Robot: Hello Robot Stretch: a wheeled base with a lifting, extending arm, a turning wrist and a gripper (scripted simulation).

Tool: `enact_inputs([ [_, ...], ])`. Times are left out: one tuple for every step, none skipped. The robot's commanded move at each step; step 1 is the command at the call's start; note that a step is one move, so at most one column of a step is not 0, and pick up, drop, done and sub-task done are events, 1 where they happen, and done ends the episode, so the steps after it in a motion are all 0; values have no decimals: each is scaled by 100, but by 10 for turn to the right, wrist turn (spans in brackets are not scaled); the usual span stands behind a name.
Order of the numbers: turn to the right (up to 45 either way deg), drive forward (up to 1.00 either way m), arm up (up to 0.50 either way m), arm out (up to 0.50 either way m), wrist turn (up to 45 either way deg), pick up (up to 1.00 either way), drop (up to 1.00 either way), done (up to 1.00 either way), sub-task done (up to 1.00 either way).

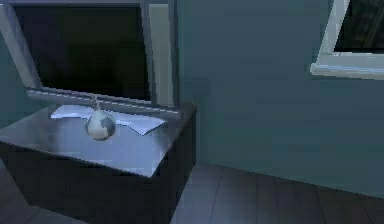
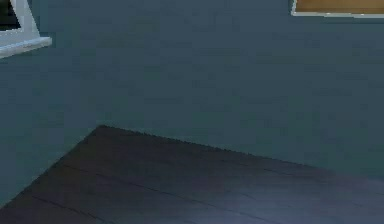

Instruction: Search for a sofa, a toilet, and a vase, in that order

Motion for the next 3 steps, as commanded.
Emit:
enact_inputs([
  [0,30,0,0,0,0,0,0,0],
  [-330,0,0,0,0,0,0,0,0],
  [0,0,0,0,0,0,0,100,0],
])
